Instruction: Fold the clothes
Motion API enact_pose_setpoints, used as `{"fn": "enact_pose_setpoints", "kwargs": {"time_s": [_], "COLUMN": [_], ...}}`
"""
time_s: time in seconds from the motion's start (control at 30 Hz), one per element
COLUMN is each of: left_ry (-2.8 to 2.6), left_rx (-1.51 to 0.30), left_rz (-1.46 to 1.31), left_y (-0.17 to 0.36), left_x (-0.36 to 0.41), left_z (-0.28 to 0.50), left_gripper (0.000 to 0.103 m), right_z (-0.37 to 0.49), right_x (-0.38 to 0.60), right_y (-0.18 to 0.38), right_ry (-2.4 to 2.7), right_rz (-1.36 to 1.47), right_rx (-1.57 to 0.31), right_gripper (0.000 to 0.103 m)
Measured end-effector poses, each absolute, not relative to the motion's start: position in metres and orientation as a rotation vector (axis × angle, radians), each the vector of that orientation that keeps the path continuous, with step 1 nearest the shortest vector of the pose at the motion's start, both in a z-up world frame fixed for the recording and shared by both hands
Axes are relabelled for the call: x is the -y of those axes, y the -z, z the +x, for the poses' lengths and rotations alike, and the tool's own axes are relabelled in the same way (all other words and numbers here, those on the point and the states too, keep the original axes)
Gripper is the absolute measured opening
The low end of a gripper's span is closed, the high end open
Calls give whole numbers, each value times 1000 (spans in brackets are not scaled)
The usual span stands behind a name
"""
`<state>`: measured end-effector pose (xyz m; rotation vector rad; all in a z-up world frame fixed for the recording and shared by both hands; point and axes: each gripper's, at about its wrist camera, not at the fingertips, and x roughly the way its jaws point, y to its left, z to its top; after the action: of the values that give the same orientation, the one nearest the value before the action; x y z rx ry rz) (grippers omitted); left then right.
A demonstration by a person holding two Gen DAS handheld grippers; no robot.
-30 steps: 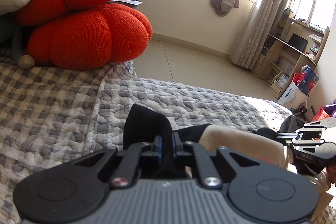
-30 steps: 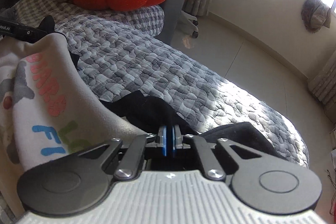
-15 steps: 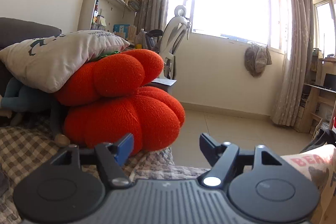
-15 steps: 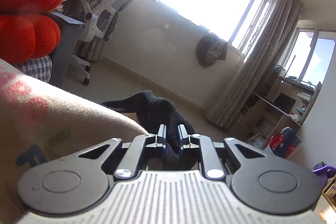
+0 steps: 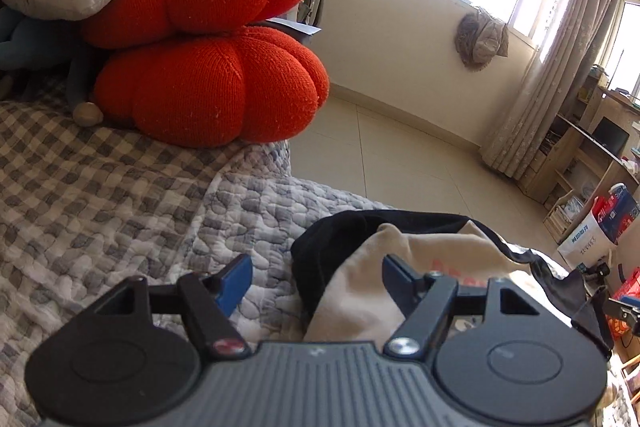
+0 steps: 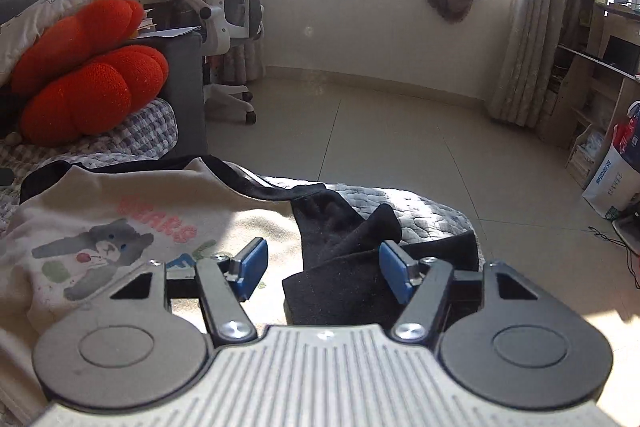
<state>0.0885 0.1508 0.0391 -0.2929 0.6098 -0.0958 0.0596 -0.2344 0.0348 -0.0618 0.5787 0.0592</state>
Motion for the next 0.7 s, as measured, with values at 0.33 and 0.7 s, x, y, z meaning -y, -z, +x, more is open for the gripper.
{"fn": "enact_pose_setpoints", "kwargs": {"time_s": [0.33, 0.7], "left_ry": [133, 174], "left_rx": [-661, -705], "left_rz": [-191, -145], "left_y": [-31, -23], "left_x": [-127, -125], "left_z": [43, -9], "left_gripper": [88, 84], "right_z": [13, -56], "right_x": [225, 242], "right_y": [-54, -47], "right_ry": [-142, -112], "right_rz": [24, 306], "right_rx": [-601, -667], "right_gripper": [86, 103]}}
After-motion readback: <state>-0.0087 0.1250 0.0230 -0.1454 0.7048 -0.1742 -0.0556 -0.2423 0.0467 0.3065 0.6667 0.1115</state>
